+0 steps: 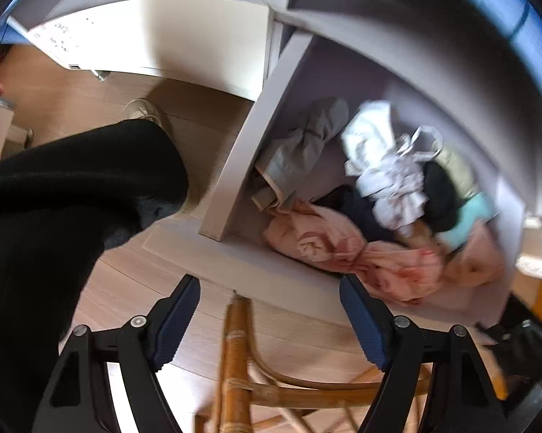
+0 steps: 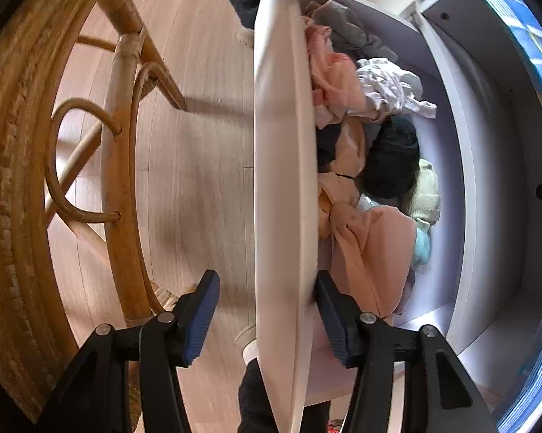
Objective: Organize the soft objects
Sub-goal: 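Grasp the rolled peach garment on the shelf with the right gripper, then lift the peach garment with the right gripper and carry it into the red box, then lower the peach garment into the box and open the right gripper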
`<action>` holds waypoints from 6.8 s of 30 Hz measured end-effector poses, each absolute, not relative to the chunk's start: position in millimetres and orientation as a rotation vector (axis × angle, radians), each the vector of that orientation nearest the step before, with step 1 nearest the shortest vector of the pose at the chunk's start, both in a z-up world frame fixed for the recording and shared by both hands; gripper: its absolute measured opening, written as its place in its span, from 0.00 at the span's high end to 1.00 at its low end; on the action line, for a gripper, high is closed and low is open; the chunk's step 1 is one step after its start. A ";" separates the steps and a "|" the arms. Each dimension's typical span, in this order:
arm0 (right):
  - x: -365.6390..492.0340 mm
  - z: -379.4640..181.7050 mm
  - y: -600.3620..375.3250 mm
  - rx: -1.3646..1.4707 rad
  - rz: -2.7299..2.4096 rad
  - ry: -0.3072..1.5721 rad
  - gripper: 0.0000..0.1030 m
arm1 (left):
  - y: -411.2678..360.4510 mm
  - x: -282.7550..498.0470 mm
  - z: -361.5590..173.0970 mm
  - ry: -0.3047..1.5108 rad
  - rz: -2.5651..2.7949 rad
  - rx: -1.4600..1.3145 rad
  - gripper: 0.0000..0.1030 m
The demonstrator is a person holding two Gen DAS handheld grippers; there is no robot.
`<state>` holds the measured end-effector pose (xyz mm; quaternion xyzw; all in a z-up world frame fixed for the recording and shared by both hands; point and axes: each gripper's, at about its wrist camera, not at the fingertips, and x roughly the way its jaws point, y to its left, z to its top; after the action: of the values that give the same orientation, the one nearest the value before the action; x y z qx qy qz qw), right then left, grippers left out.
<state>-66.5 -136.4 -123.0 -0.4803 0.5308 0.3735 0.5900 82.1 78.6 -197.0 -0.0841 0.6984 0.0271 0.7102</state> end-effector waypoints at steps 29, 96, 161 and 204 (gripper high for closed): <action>-21.6 -146.7 -158.9 -0.900 0.745 1.342 0.98 | -19.7 95.9 -248.0 1.394 -0.322 0.733 0.31; 3.2 58.1 -254.1 -0.488 0.618 0.963 0.59 | 9.1 146.0 -331.5 1.631 -0.500 0.462 0.03; 273.2 143.2 -282.2 0.277 -0.177 0.970 0.59 | -19.1 117.1 -337.5 1.589 -0.581 0.503 0.43; 190.1 167.6 -348.7 0.284 -0.069 0.862 0.50 | -37.2 106.0 -344.7 1.574 -0.585 0.560 0.51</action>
<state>190.1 -348.7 167.6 0.1369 0.4165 -0.0332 0.8982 106.0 -37.2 -344.7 0.2446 0.6882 -0.2560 0.6333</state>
